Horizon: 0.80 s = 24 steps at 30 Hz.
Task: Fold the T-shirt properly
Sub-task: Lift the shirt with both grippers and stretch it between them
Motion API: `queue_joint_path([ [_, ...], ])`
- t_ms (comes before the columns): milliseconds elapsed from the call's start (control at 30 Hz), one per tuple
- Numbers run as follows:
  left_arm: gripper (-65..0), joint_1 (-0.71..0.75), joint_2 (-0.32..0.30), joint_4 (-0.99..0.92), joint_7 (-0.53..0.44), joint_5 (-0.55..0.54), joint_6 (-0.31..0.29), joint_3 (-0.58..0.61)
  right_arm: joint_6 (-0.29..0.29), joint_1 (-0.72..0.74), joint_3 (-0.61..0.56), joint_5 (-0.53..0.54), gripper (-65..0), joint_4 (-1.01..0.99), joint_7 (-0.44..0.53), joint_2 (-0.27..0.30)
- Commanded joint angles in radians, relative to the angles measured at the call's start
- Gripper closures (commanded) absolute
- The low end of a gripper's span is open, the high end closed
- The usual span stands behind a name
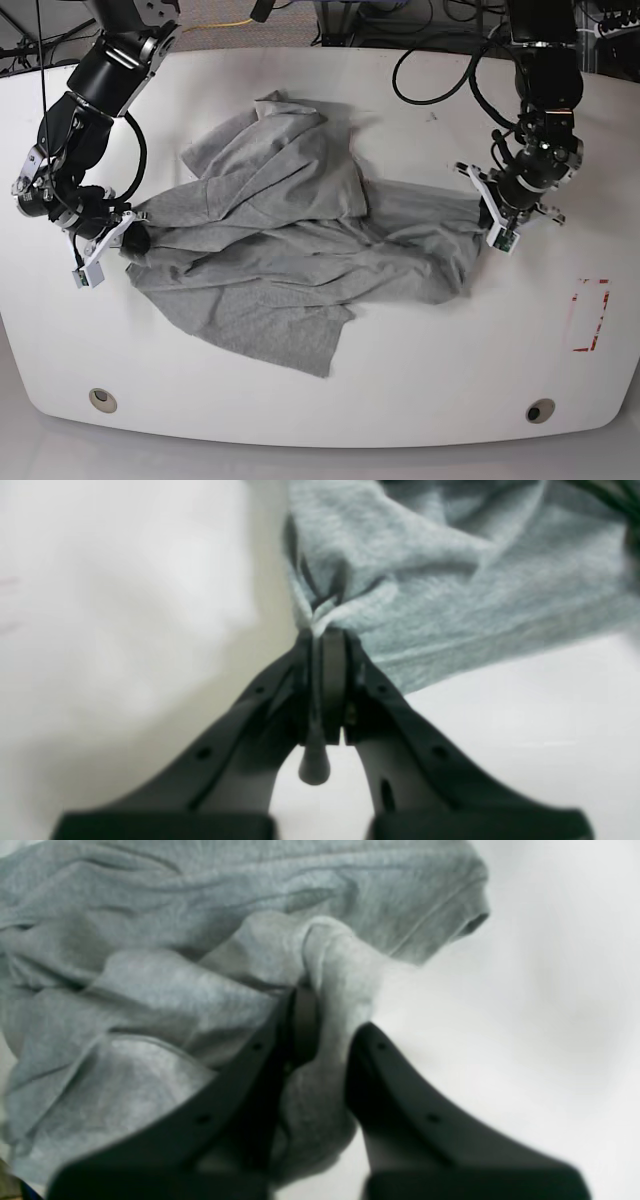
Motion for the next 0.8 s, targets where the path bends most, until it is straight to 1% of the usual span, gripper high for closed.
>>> queue_joint_path([
  [0,-1.0,-0.032,-0.028,0.042,0.014,-0.003,-0.017,-0.025,0.002,0.041,-0.005,0.018,0.0,0.008,0.018,0.029],
  [67,-1.0,-0.062,-0.046,0.064,0.051,0.001,-0.057,-0.055,0.002,0.078,-0.016,0.018,0.0,-0.037,0.018,0.046],
  [233,-1.0,-0.137,-0.055,0.082,0.119,0.003,-0.101,-0.138,0.002,0.136,-0.024,0.018,0.0,-0.115,0.018,0.089],
  [300,-1.0,-0.183,-0.075,0.081,0.134,0.004,-0.118,-0.160,0.002,0.165,-0.025,0.018,0.0,-0.156,0.023,0.103],
  [433,-1.1,-0.247,-0.114,0.078,0.139,0.004,-0.121,-0.160,0.002,0.219,-0.027,0.018,0.0,-0.253,0.032,0.146],
  [533,-1.1,-0.302,-0.144,0.039,0.139,0.004,-0.121,-0.160,0.002,0.248,-0.047,0.018,0.0,-0.317,0.038,0.175],
  [700,-1.1,-0.411,-0.196,-0.080,0.139,0.003,-0.121,-0.160,0.002,0.266,-0.176,0.021,0.0,-0.363,0.109,0.235],
  [767,-1.1,-0.433,-0.215,-0.093,0.139,0.001,-0.121,-0.160,0.002,0.266,-0.202,0.021,0.0,-0.363,0.110,0.249],
])
